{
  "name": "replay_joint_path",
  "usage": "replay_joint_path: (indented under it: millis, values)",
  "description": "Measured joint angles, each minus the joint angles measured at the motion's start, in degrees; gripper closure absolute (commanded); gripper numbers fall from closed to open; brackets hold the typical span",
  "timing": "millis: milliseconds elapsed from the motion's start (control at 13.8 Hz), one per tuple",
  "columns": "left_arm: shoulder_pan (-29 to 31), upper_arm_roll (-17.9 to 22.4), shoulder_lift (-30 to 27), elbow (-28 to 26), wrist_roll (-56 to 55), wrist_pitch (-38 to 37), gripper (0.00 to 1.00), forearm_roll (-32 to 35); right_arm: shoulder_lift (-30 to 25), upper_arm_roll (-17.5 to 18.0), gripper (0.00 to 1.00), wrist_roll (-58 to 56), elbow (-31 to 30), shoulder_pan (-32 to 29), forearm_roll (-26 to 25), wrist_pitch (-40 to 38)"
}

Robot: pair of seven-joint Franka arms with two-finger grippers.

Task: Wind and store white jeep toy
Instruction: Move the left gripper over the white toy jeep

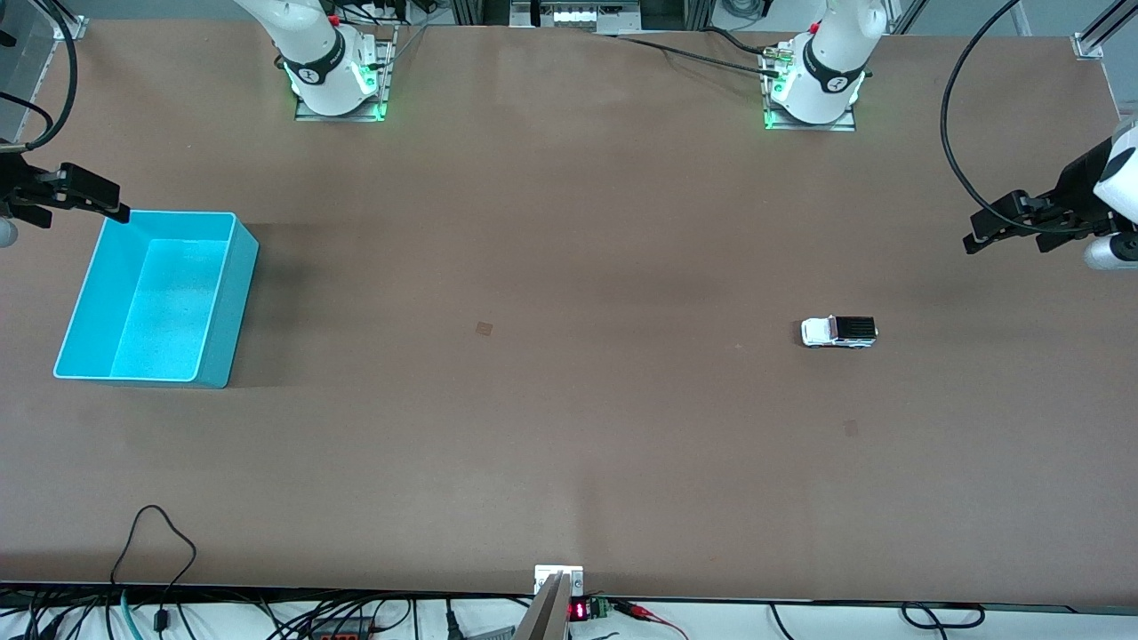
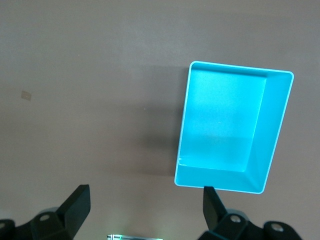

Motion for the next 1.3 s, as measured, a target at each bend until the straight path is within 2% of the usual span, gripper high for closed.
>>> replay_joint_path:
  millis: [579,1013,1158,1303]
  values:
    - [-0.2,-0.3,0.9,-0.3,0.1,-1.8,0.00,0.0,0.2,0.0,0.00,0.0,-0.1,0.0,0.0,0.0]
    - [-4.7,-1.8,9.3,-1.5,0.6,-3.8,0.00,0.0,1.5,0.0,0.00,0.0,-0.1,0.0,0.0,0.0]
    - [-5.9,-2.0,11.3,-2.7,4.4,-2.5,0.00,0.3,2.5,0.0,0.00,0.0,-0.2,0.0,0.0,-0.2]
    - [-6.2,-2.1,12.0,-6.6,12.1,2.1,0.00,1.1,4.0,0.1,0.00,0.0,-0.4,0.1,0.0,-1.4]
